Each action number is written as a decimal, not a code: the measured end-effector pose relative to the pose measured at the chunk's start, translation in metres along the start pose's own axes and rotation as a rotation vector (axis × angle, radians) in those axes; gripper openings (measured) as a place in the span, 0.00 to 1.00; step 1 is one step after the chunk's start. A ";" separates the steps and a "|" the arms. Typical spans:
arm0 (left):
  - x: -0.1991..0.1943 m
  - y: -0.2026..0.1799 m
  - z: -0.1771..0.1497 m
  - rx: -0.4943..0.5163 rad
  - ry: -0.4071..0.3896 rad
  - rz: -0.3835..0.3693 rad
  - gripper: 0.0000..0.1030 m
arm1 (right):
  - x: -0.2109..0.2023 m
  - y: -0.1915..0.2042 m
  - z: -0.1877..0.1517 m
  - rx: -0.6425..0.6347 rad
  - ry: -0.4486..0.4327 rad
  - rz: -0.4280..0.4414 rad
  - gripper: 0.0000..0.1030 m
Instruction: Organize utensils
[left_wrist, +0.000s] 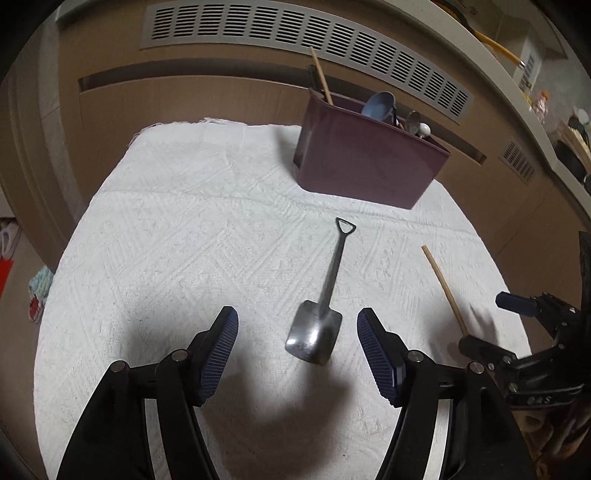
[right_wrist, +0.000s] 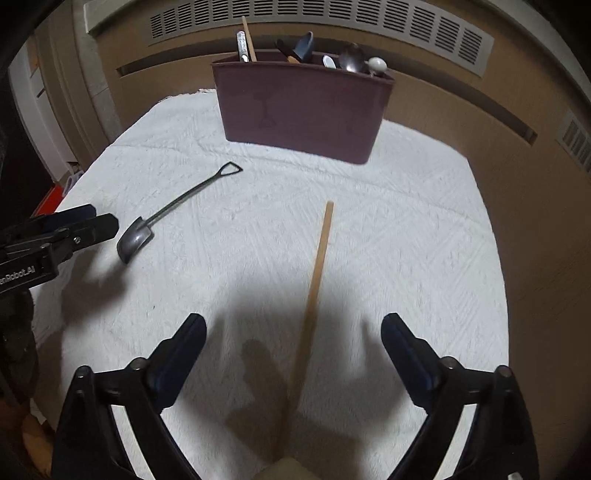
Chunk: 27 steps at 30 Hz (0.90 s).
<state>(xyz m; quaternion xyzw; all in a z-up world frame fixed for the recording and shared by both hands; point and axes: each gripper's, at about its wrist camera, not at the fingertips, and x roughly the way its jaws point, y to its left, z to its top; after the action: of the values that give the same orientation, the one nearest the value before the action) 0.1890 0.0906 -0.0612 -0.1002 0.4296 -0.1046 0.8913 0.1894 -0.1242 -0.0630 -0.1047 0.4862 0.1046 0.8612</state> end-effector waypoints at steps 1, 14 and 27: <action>0.000 0.002 0.000 -0.009 0.000 -0.005 0.67 | 0.002 -0.002 0.003 -0.001 -0.005 -0.015 0.90; 0.007 0.010 -0.005 -0.041 0.019 -0.026 0.68 | 0.040 -0.011 0.027 0.051 0.113 0.023 0.06; 0.023 -0.036 0.031 0.174 0.100 -0.091 0.57 | -0.035 -0.029 0.033 0.052 -0.135 0.053 0.05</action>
<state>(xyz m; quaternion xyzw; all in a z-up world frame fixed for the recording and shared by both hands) 0.2237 0.0529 -0.0496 -0.0363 0.4576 -0.1867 0.8686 0.2066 -0.1452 -0.0144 -0.0619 0.4320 0.1215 0.8915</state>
